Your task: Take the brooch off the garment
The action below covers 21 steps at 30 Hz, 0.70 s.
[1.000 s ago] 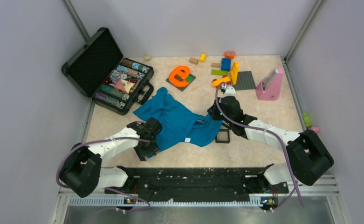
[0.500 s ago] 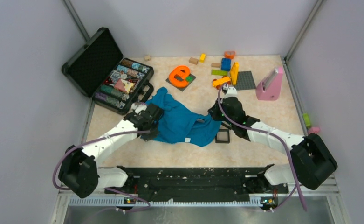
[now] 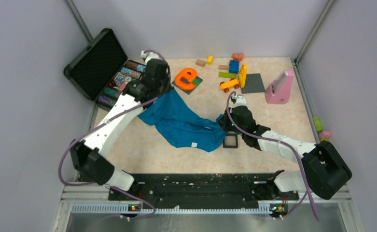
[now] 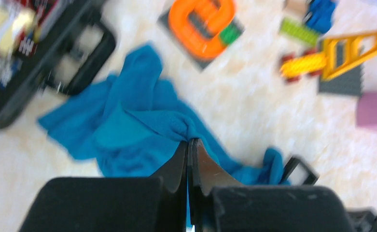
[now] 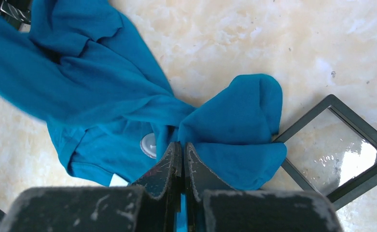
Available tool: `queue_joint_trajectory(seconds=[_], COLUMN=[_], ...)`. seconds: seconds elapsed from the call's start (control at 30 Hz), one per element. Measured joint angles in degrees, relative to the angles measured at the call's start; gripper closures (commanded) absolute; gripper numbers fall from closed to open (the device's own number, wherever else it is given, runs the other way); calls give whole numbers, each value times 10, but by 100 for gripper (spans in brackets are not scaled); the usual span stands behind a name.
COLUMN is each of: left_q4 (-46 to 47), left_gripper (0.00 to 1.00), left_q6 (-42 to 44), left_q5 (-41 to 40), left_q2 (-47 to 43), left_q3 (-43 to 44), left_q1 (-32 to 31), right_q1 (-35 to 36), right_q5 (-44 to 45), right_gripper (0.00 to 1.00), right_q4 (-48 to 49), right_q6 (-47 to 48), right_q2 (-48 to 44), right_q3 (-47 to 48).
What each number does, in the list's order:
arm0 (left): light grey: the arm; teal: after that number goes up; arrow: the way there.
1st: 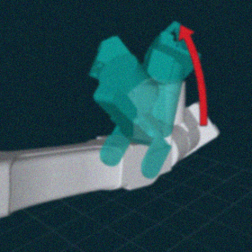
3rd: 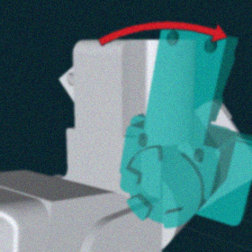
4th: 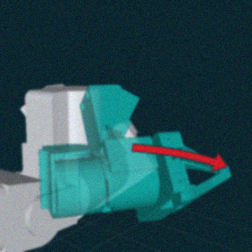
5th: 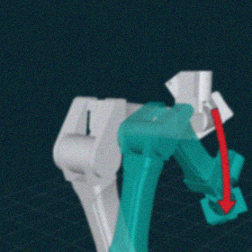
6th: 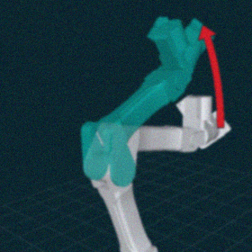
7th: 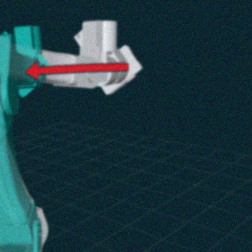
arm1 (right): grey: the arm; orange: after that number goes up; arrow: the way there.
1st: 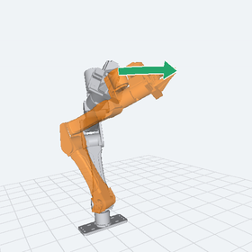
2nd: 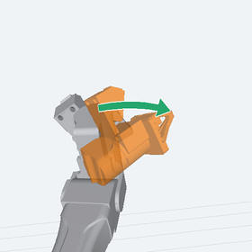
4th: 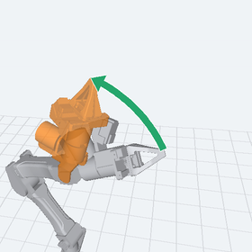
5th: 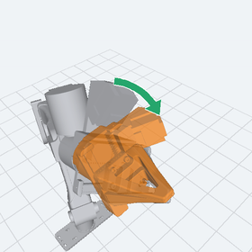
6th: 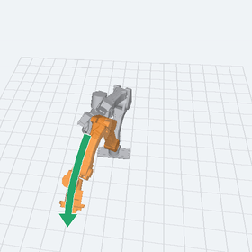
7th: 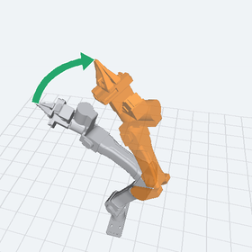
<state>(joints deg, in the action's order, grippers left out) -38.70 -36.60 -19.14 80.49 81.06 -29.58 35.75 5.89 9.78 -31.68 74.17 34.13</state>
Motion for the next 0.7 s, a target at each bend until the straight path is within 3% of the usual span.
queue_joint_trajectory(seconds=[0.4, 0.57, 0.7], left_q4=[174, 293, 363], left_gripper=[100, 100, 100], left_q6=[81, 75, 56], left_q5=[75, 98, 109], left_q2=[313, 386, 478], left_q3=[351, 377, 446], left_q1=[57, 89, 103], right_q1=[0, 0, 0], right_q5=[21, 35, 36], right_gripper=[100, 100, 100], right_q4=[-18, -26, -26], right_q6=[-9, -9, -9], right_q2=[-12, -17, -17], right_q3=[-1, -1, -1])
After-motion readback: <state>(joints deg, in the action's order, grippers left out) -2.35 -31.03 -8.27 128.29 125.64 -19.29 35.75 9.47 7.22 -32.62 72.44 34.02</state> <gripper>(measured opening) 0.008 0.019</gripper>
